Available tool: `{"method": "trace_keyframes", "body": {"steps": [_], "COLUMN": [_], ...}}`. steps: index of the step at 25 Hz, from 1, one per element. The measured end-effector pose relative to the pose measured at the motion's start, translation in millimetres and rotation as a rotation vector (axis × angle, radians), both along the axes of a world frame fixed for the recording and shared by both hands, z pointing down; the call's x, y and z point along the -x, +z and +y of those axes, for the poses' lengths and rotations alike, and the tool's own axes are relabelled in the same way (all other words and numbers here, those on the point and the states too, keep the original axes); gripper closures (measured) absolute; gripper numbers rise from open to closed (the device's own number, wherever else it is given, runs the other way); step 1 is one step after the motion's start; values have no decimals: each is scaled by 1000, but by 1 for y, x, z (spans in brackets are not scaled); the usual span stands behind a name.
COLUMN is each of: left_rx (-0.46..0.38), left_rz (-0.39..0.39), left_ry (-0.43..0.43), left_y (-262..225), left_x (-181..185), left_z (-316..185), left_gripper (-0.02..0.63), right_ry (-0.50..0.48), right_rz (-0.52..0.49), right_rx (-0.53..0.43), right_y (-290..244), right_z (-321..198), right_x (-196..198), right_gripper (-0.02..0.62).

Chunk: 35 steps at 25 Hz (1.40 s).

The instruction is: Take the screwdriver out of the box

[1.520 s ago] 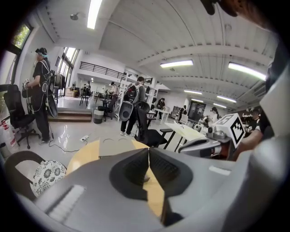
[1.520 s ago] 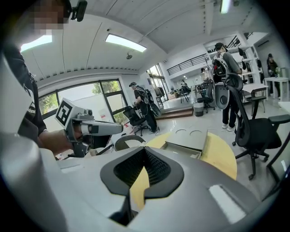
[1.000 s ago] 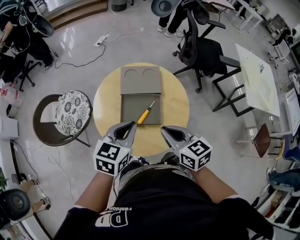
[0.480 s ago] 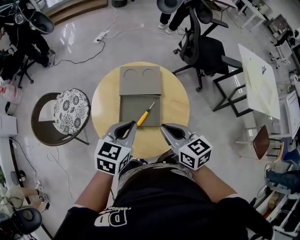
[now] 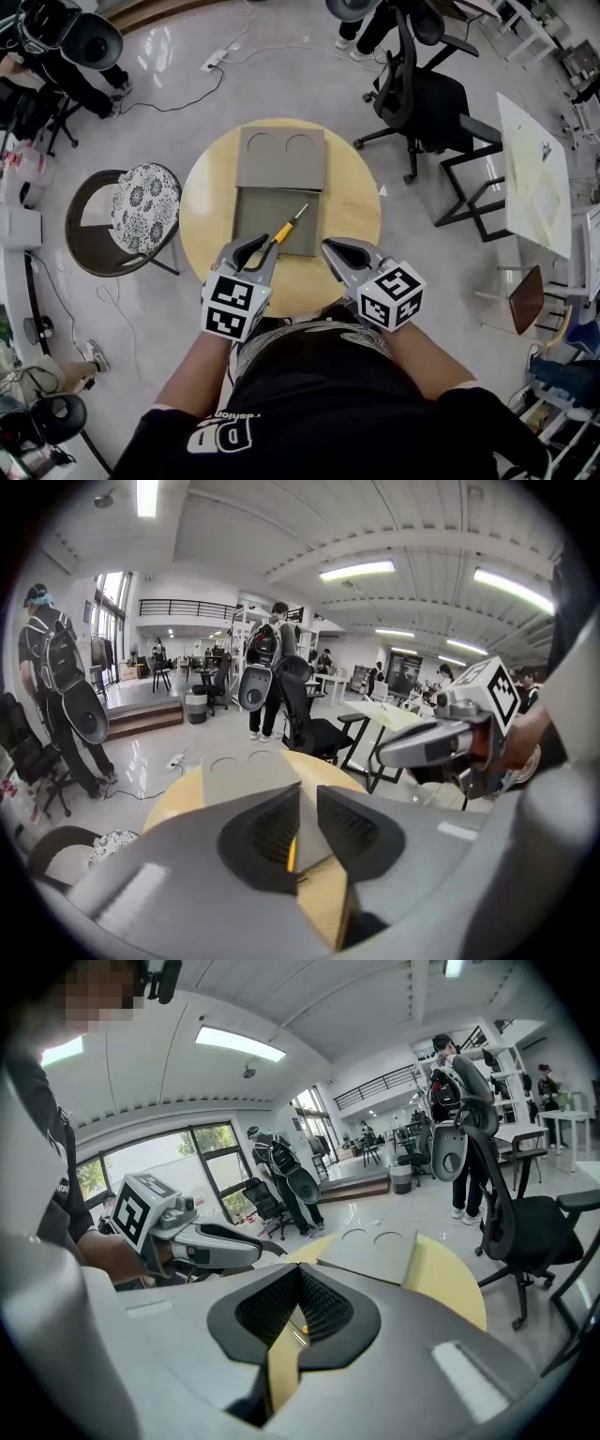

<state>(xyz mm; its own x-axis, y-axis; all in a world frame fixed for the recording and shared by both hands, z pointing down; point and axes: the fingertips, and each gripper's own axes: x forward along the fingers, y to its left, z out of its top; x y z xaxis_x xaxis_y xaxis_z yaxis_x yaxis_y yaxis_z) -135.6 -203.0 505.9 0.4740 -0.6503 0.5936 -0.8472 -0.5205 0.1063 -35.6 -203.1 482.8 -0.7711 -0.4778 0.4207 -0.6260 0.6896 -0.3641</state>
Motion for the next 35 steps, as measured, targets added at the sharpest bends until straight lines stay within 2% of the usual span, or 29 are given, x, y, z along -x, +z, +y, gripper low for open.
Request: {"method": "trace_keyframes", "body": {"steps": [5, 10, 14, 20, 26, 35], "left_rx": [56, 109, 168, 236, 337, 410], "left_rz": [-75, -173, -220, -337, -392, -471], "left_ry": [-7, 11, 36, 104, 150, 192], "left_y": [25, 59, 88, 133, 177, 214], "left_x": [-10, -16, -25, -33, -41, -41], "left_z": [-11, -21, -26, -38, -43, -42], "left_gripper": [460, 457, 457, 446, 433, 431], "right_ry": [-26, -24, -21, -24, -11, 5], "right_rz": [-21, -24, -30, -34, -35, -35], "right_rx": [21, 41, 61, 93, 118, 156], "right_y": [8, 16, 24, 34, 42, 53], "right_z": [-5, -10, -12, -14, -20, -22], "right_x": [-8, -24, -33, -41, -50, -61], "right_gripper": [595, 595, 595, 595, 595, 595]}}
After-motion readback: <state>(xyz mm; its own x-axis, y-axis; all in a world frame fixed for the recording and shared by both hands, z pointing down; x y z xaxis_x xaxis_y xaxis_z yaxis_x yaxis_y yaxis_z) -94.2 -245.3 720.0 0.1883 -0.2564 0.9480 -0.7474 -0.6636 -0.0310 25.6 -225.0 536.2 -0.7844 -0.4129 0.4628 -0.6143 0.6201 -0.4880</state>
